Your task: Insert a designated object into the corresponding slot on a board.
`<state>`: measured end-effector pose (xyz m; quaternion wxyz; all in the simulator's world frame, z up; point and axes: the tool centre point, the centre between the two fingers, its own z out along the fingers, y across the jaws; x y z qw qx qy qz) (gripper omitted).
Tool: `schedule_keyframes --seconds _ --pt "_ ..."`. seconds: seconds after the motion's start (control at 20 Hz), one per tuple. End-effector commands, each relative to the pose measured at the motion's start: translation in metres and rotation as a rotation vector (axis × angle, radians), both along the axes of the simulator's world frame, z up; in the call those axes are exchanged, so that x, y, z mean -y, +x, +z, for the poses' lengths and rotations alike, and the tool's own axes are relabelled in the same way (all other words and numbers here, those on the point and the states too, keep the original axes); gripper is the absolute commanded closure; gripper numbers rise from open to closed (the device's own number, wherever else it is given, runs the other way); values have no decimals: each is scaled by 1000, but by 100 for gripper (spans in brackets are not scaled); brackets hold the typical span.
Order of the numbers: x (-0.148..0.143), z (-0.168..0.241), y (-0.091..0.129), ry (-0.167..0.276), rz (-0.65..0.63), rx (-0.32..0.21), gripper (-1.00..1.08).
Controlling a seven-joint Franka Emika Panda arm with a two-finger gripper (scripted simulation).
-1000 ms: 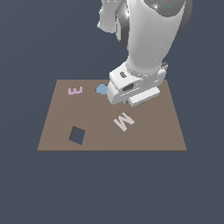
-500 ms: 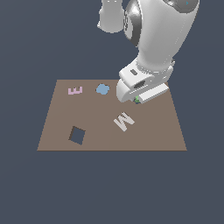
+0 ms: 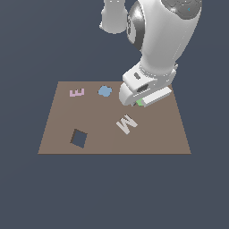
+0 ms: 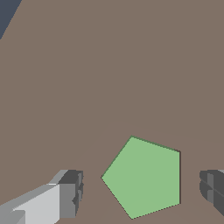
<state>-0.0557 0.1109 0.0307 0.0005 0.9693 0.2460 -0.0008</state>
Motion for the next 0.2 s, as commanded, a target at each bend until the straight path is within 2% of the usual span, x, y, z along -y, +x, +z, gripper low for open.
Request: schedule_keyframes --seconds 0.0,0.15 --pt "0 0 0 0 0 0 -92" --pt "0 0 0 0 0 0 -92"
